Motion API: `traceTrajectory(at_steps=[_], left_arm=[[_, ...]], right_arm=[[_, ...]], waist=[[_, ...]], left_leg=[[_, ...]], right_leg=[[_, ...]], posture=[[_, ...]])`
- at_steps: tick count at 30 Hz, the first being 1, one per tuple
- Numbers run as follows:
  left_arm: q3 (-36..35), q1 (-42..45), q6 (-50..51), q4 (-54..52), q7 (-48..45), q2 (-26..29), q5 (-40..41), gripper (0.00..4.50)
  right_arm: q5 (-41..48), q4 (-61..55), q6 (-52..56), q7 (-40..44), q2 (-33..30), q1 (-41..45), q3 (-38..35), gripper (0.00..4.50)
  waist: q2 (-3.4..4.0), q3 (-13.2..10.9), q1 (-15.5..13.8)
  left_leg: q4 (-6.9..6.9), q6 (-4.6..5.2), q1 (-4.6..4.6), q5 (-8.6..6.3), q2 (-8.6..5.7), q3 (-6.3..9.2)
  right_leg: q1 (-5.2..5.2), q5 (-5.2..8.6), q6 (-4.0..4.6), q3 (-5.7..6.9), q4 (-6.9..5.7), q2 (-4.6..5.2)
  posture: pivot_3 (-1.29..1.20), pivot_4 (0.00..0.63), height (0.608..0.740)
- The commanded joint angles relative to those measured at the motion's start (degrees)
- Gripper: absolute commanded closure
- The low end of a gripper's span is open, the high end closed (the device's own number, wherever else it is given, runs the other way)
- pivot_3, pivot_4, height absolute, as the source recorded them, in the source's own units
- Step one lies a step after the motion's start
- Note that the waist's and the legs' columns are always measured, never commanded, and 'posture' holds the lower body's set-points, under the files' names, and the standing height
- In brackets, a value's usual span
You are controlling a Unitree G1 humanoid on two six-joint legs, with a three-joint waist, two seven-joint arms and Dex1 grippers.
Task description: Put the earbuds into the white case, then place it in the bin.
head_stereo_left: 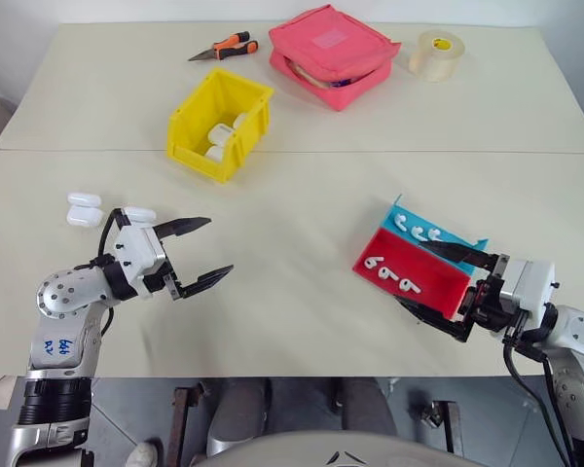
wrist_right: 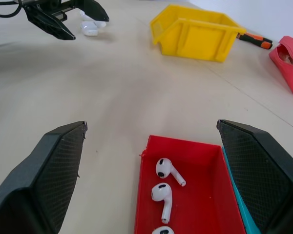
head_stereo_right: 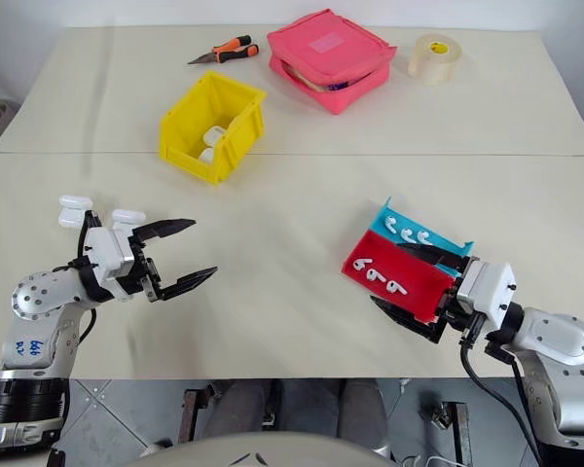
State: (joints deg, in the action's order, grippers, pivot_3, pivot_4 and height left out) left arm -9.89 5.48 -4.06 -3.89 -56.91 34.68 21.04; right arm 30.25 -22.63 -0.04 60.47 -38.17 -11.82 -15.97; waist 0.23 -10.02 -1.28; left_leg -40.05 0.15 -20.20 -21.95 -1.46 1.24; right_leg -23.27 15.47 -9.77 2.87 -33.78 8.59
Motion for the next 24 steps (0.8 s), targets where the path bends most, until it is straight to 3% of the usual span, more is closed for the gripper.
traceTrajectory(at_steps=[1,7,12,18,24], left_arm=[[-0.99,-0.52,-0.47,-2.68,1.8,-0.18,0.66,0.03],[-5.21,-3.99,2.92,-5.11,7.73,-1.2,2.44,0.03],[-15.79,-15.34,3.53,-9.93,18.07,-4.34,1.4,0.03],[-25.99,-27.57,6.63,-15.97,28.03,-9.94,3.0,0.03],[-27.22,-30.32,11.33,-19.81,30.98,-10.8,4.92,0.03]], right_arm=[[0.85,-0.04,-0.3,0.89,-0.99,0.46,-0.64,0.0],[1.44,0.29,0.88,1.75,-0.57,4.33,2.27,0.0],[2.22,-1.88,2.74,0.77,2.28,10.95,8.96,0.0],[2.44,-2.88,3.65,0.0,5.95,16.81,14.42,0.0],[3.31,-3.79,4.46,-0.51,7.21,18.75,16.21,0.0]], waist=[[0.0,0.0,0.0],[0.0,0.0,0.18],[0.0,0.0,1.38],[-0.08,0.03,0.78],[-0.11,0.04,-0.21]], left_leg=[[0.0,0.0,0.0,0.0,0.0,-0.01],[0.0,-0.01,0.0,-0.01,0.03,-0.01],[0.06,-0.1,0.02,-0.06,0.17,-0.04],[0.02,-0.14,-0.02,-0.09,0.16,0.02],[-0.01,-0.12,-0.02,-0.12,0.14,0.34]], right_leg=[[0.0,0.0,0.0,0.0,0.0,0.0],[-0.02,0.0,0.0,-0.01,0.0,0.0],[-0.11,0.05,0.1,0.0,-0.03,-0.04],[-0.12,0.07,0.12,0.01,-0.03,-0.02],[-0.1,0.07,0.14,0.0,-0.03,-0.02]], posture=[[0.0,0.15,0.74],[0.0,0.15,0.74],[0.0,0.15,0.74],[0.0,0.15,0.74],[0.0,0.15,0.74]])
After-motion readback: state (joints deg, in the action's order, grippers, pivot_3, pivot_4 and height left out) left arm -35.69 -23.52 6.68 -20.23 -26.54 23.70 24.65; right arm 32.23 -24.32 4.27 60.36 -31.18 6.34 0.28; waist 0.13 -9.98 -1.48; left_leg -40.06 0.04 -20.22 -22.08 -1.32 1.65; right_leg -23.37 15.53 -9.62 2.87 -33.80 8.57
